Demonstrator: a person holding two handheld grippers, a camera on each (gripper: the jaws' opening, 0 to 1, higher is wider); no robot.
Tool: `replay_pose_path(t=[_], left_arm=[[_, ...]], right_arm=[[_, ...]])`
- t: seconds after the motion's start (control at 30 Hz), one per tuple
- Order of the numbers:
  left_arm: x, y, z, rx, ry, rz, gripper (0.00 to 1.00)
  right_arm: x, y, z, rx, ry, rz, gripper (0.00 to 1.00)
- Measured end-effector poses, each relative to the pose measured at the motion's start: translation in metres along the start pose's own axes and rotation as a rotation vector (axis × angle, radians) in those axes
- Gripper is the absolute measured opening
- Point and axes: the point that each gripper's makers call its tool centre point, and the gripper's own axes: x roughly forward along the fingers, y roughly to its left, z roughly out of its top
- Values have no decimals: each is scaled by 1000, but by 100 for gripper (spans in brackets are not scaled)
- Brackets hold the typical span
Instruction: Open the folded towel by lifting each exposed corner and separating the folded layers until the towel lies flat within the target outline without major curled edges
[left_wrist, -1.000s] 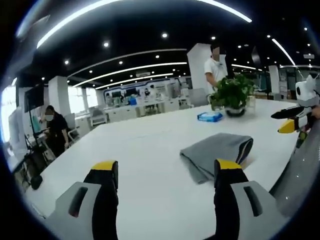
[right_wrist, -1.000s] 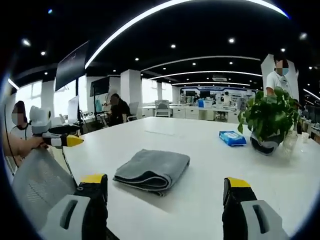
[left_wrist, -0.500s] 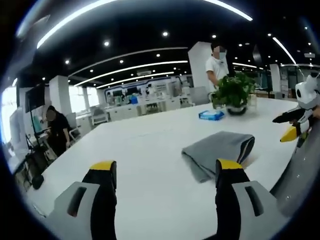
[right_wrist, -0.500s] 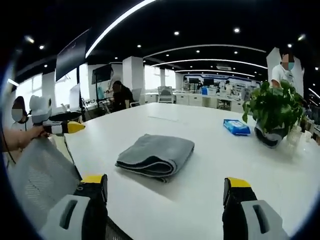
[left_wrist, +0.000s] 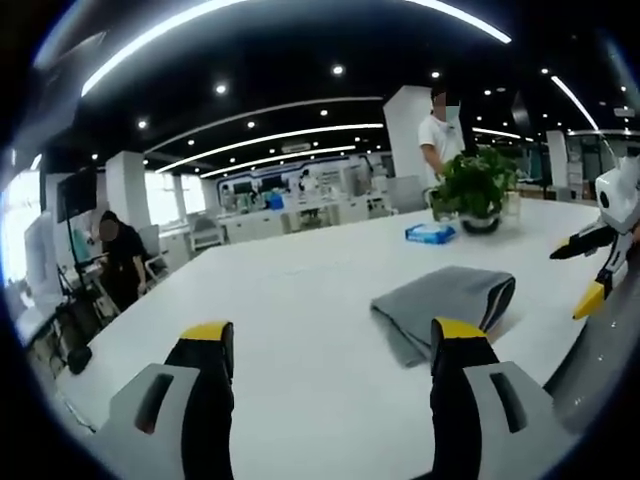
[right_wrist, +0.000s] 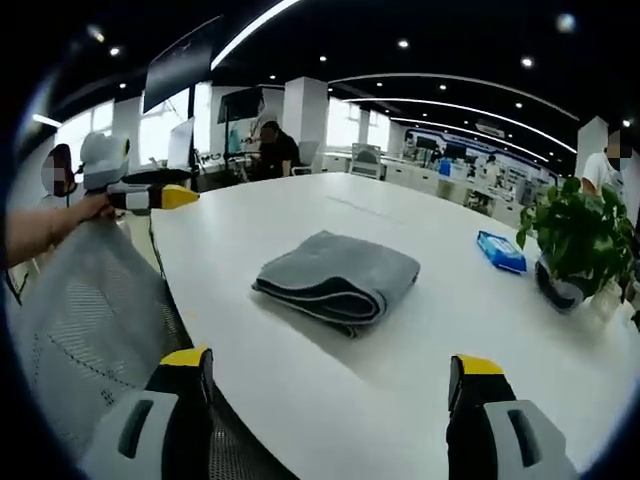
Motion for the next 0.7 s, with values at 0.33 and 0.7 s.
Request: replay_pose_path(t=[0.33,0.7], left_arm=[[-1,0,2,-13,-15,-12,80],[5,-7,0,-41,-5,-87,83]], right_arm=[[2,2,-4,8,23,6,99],[-9,-37,2,73,-17,-187,99]])
